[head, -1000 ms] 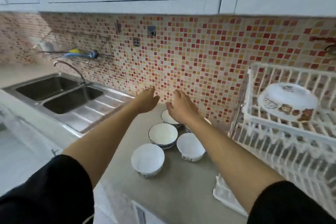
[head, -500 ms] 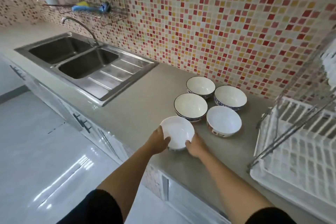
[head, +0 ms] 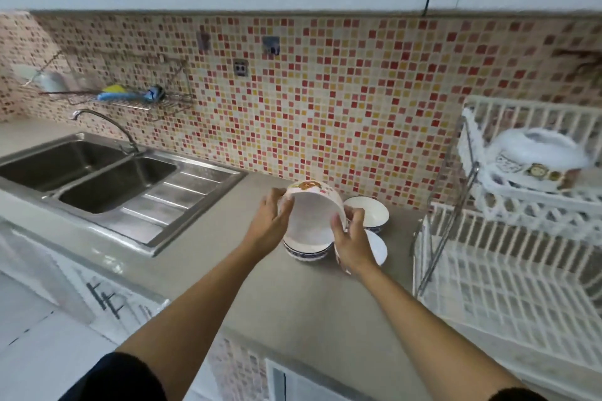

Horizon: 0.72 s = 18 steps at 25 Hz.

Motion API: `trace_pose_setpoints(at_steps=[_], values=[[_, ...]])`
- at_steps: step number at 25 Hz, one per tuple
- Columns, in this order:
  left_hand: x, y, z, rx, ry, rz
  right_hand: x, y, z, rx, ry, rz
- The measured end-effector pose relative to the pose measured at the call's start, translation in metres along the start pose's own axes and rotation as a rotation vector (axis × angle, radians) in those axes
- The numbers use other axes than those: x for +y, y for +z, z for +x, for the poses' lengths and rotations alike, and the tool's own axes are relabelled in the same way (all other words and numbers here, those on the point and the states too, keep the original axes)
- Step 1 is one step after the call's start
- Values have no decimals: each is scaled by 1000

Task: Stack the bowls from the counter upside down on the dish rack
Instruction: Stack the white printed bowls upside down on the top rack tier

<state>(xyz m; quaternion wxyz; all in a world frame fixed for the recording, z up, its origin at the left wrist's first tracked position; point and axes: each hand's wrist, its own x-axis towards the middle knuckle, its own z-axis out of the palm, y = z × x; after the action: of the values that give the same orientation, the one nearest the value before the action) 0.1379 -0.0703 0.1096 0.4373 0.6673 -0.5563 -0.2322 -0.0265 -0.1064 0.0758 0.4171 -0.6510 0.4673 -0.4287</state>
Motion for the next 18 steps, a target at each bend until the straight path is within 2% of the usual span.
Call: trace_pose_setpoints(at_steps=[3, 6, 9, 11, 15, 18], values=[[77, -3, 14, 71, 221, -152, -69, -55, 7, 125, -179, 102], [158, 2, 17, 122, 416, -273, -119, -123, 11, 144, -372, 153], [217, 19, 17, 20, 569, -441, -146, -192, 6, 130, -455, 190], [243, 40, 17, -52, 652, -451, -154, -233, 3, 148, -447, 173], [286, 85, 18, -173, 674, -434, -142, -315, 11, 147, -429, 171], [304, 108, 32, -426, 564, -404, -126, -356, 19, 107, -439, 164]])
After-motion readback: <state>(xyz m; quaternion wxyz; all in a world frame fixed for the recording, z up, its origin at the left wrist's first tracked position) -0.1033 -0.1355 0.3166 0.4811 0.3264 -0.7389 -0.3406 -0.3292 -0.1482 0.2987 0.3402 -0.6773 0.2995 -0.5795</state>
